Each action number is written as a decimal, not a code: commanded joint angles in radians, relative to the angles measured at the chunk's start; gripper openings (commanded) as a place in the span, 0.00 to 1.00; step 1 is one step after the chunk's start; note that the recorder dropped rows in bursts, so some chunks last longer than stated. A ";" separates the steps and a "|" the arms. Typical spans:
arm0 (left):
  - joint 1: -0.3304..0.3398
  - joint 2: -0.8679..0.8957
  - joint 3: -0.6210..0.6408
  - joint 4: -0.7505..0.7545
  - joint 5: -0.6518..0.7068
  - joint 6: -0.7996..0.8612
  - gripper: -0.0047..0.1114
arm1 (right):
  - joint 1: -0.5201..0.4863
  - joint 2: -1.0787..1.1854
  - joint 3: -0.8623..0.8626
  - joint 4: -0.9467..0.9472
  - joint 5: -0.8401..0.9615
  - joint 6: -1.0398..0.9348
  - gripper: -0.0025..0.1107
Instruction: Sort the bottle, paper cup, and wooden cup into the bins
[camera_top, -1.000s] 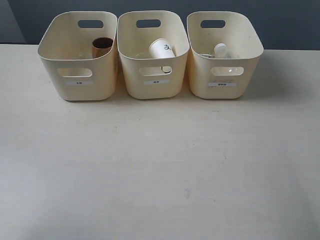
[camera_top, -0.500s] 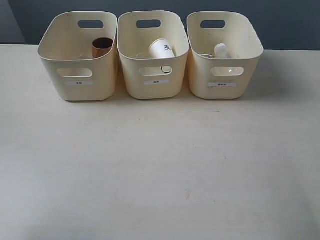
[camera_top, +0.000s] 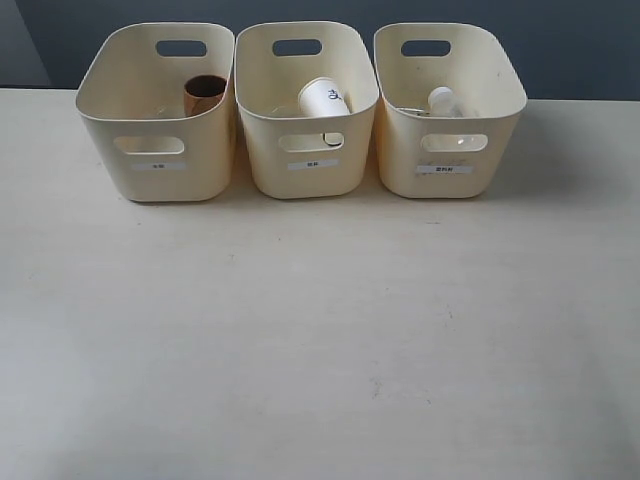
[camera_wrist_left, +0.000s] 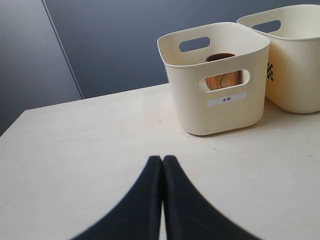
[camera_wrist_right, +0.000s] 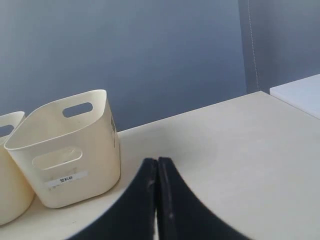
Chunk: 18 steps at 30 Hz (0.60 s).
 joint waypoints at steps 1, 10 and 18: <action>-0.003 -0.005 0.001 -0.005 -0.001 -0.002 0.04 | -0.005 -0.007 0.001 -0.006 0.001 0.000 0.02; -0.003 -0.005 0.001 -0.005 -0.001 -0.002 0.04 | -0.005 -0.007 0.001 0.005 0.001 0.000 0.02; -0.003 -0.005 0.001 -0.005 -0.001 -0.002 0.04 | -0.005 -0.007 0.001 0.005 -0.001 0.000 0.02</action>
